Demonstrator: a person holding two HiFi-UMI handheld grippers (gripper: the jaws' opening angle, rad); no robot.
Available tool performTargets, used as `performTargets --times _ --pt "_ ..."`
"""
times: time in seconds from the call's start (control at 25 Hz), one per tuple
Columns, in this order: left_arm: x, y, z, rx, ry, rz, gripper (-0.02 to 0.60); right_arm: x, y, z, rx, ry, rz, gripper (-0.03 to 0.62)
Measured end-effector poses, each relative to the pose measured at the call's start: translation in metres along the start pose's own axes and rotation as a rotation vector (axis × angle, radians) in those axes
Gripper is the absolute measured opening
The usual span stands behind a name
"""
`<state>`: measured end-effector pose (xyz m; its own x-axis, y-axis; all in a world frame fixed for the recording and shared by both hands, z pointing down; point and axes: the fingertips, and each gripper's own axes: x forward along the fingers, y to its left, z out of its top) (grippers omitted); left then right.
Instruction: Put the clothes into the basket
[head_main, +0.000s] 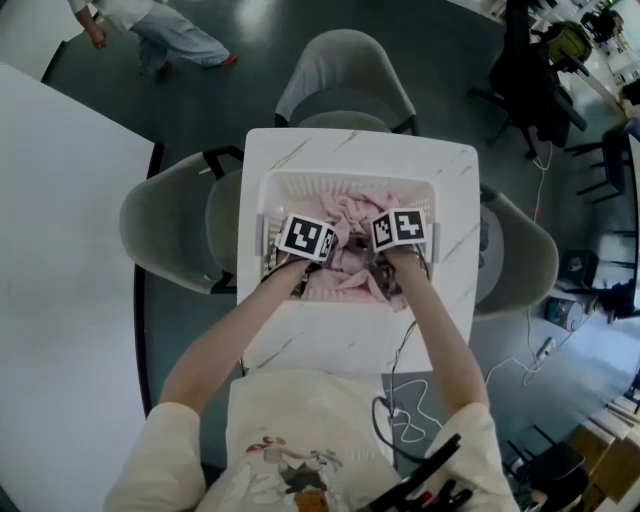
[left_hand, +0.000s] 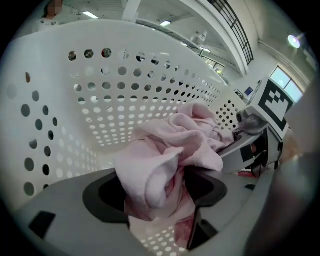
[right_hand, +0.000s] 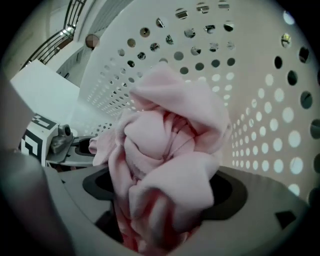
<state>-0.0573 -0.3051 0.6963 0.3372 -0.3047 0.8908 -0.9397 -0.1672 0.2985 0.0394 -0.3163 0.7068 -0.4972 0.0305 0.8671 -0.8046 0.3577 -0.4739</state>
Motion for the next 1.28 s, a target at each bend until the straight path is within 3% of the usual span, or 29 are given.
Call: performTargets --times 0.28,0.56,0.72,0.8,1.08,1.28 --pt "-0.026 -0.021 0.009 -0.100 -0.072 -0.064 0.380 -0.039 0.008 0.009 0.011 -0.089 -0.001 0.477" --pt "-0.051 -0.022 0.008 -0.151 -0.117 0.015 0.380 -0.062 0.011 0.011 0.038 -0.179 -0.076 0.477" --pt "-0.068 -0.031 0.005 -0.204 -0.146 -0.008 0.380 -0.076 0.016 0.009 0.056 -0.232 -0.093 0.476" --pt "-0.075 -0.041 0.006 -0.215 -0.173 -0.040 0.380 -0.086 0.023 0.010 0.074 -0.287 -0.077 0.476" --pt "-0.099 -0.056 0.004 -0.208 -0.226 -0.047 0.380 -0.108 0.038 0.001 0.120 -0.375 -0.031 0.476" --pt "-0.118 -0.067 0.007 -0.224 -0.297 -0.114 0.380 -0.128 0.051 0.000 0.172 -0.470 0.028 0.476"
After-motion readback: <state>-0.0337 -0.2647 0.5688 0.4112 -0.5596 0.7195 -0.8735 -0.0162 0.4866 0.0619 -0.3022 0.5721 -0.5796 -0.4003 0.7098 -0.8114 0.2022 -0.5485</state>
